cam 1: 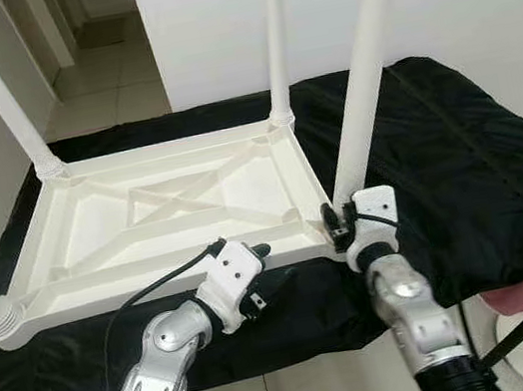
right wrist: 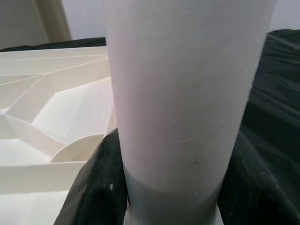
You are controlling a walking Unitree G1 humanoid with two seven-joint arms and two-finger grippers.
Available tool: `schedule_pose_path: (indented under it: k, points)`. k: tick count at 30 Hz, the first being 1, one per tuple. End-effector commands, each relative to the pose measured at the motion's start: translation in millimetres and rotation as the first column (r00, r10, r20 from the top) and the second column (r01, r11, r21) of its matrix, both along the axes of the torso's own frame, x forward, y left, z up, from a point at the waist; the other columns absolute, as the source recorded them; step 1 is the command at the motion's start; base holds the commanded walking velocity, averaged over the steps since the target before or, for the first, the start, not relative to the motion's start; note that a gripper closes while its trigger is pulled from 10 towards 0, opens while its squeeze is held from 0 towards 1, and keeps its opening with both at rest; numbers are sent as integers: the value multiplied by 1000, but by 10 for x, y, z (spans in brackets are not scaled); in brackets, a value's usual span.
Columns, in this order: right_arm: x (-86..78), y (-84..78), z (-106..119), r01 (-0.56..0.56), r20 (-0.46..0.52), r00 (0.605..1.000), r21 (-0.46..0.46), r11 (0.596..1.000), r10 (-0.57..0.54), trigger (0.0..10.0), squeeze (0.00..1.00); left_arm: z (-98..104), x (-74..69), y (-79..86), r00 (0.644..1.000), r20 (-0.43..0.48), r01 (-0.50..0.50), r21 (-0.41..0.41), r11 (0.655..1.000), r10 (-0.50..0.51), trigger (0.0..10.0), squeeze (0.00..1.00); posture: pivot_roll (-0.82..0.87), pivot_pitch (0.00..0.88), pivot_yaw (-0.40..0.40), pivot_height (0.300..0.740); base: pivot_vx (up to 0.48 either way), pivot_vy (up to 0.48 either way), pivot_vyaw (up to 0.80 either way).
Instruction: Building children table
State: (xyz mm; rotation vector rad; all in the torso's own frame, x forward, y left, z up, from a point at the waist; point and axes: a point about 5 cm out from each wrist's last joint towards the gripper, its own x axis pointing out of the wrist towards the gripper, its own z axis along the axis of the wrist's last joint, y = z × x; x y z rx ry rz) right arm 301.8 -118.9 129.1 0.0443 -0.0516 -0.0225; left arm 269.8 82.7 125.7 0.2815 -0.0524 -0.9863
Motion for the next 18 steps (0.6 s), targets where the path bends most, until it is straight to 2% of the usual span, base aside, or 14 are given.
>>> schedule_pose_path:
  k: [1, 4, 9, 10, 18]
  points:
    - [-19, -30, -97, 70, -60, 996, 29, 997, -68, 10000, 0, 18, 15, 13, 999, 12, -36, 6, 999, 36, 10000, 0, -8, 0, 29, 740, 0, 0, 0]
    - [-26, -28, -104, 93, -70, 994, 50, 994, -90, 10000, 0, 19, 15, 13, 999, 12, -39, 6, 999, 39, 10000, 0, -4, 0, 26, 740, 0, 0, 0]
    - [-82, -2, -53, 18, -36, 999, 76, 997, -15, 10000, 0, 10, 8, 41, 998, 9, -55, 8, 998, 55, 10000, 0, 1, 0, 14, 740, 0, 0, 0]
    - [-85, -1, -44, 5, -25, 1000, 75, 997, -3, 10000, 1000, 9, 9, 41, 998, 8, -56, 8, 998, 56, 10000, 0, 2, 0, 12, 740, 0, 0, 0]
    - [-76, -20, 1, -73, 10, 997, 65, 995, 72, 10000, 1000, 8, 8, 17, 998, 10, -54, 7, 999, 54, 10000, 0, 1, 0, 5, 740, 0, 0, 0]
